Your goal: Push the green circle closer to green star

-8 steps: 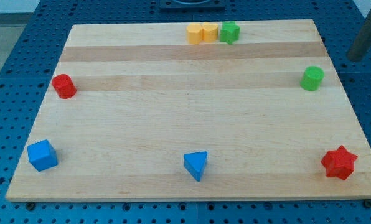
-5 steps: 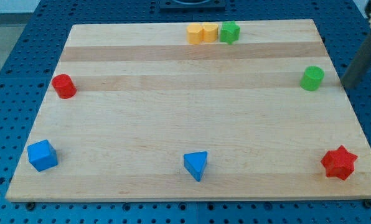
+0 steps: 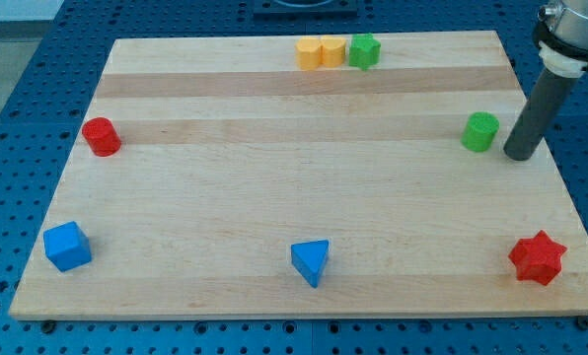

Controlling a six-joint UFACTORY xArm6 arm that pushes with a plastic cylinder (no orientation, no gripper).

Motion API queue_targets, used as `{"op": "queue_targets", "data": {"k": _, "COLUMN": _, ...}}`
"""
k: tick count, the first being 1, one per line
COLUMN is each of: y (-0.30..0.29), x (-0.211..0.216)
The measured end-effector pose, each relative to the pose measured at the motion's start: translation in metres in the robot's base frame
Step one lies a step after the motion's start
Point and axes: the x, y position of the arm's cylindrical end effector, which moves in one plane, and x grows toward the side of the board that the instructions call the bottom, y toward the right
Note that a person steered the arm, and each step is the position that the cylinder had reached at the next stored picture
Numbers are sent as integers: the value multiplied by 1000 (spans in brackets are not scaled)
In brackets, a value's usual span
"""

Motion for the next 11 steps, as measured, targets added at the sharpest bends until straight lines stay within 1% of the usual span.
{"op": "queue_targets", "data": {"k": 4, "y": -2, "x": 9}}
{"op": "queue_targets", "data": {"k": 5, "y": -11, "x": 9}}
{"op": "queue_targets", "data": {"k": 6, "y": -20, "x": -11}}
{"op": "queue_targets", "data": {"k": 7, "y": -49, "x": -22}}
{"op": "queue_targets", "data": {"k": 8, "y": -63, "x": -32}}
{"op": "queue_targets", "data": {"k": 10, "y": -70, "x": -93}}
{"op": "queue_targets", "data": {"k": 11, "y": -88, "x": -115}}
